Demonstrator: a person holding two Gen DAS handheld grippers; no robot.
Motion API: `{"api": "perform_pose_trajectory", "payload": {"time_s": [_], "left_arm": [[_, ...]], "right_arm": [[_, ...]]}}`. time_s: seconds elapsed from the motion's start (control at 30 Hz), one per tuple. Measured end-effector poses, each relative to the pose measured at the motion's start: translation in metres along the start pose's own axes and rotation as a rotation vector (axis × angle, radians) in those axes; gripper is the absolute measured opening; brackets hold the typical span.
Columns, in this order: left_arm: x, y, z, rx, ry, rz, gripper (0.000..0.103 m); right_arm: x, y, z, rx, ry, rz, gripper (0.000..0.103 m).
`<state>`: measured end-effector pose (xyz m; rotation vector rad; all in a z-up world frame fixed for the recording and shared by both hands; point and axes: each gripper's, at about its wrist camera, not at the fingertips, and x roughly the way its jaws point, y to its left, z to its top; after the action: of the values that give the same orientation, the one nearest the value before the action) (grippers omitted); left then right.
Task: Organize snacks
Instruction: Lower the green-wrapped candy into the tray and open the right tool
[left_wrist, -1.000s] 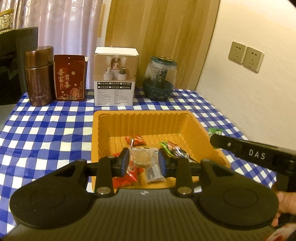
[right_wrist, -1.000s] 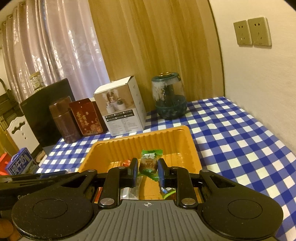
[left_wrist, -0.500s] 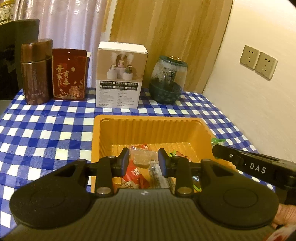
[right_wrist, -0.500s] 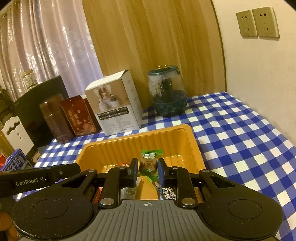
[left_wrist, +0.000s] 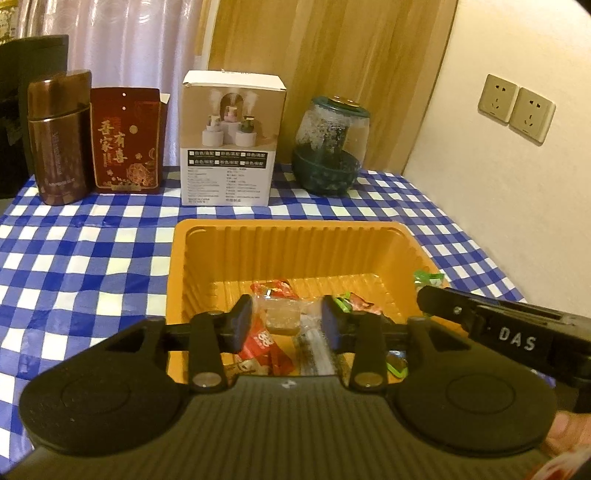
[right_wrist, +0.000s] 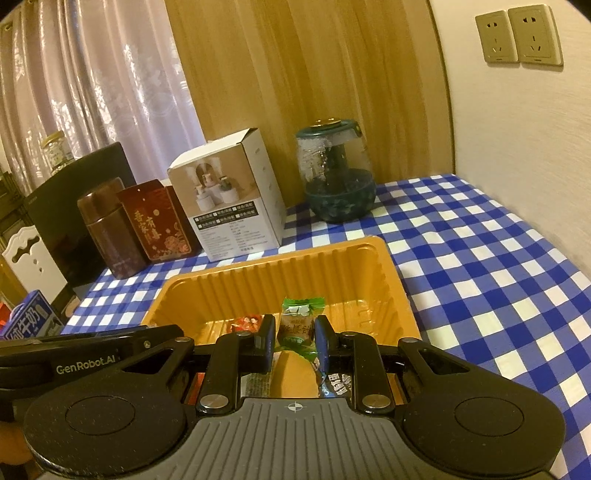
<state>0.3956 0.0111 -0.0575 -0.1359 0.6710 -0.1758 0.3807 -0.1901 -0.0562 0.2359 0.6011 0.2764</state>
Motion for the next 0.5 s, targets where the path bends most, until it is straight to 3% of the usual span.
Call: {"api": "perform_pose_trajectory", "payload": {"time_s": [0.5], "left_arm": [[0.0008, 0.0083, -0.0019, 0.001, 0.020, 0.021, 0.047]], "right_arm": [[0.0007, 0.0033, 0.0008, 0.008, 0.000, 0.007, 0.023]]}}
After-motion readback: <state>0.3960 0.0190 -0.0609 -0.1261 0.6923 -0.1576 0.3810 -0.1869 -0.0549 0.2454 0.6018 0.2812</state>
